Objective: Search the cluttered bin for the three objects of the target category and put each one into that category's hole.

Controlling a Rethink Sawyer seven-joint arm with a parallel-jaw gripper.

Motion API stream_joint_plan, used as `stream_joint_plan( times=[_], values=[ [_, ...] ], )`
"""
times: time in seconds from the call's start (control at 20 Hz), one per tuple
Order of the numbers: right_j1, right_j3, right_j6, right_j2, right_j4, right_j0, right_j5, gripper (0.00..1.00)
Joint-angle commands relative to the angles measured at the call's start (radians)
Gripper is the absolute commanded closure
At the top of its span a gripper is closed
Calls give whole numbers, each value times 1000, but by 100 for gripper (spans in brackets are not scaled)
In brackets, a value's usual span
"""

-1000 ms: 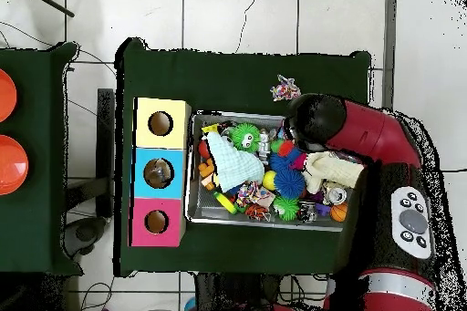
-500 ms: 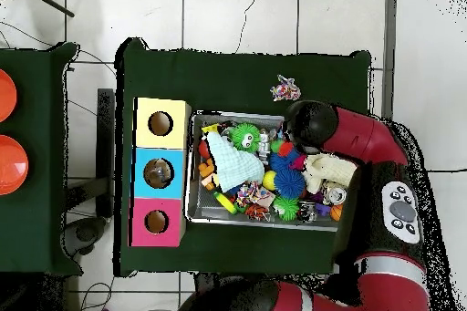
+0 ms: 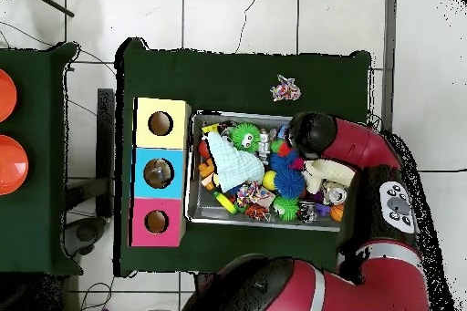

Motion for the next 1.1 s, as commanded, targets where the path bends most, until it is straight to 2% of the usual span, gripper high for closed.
stream_joint_plan(
  times=[0.05,0.35,0.65,1.1],
  values=[
    [45,4,95,102,-9,-27,-63,100],
    [13,6,119,76,-2,-6,-17,100],
    [11,5,138,74,9,2,-8,100],
    [-43,11,143,51,15,26,65,100]
  ],
)
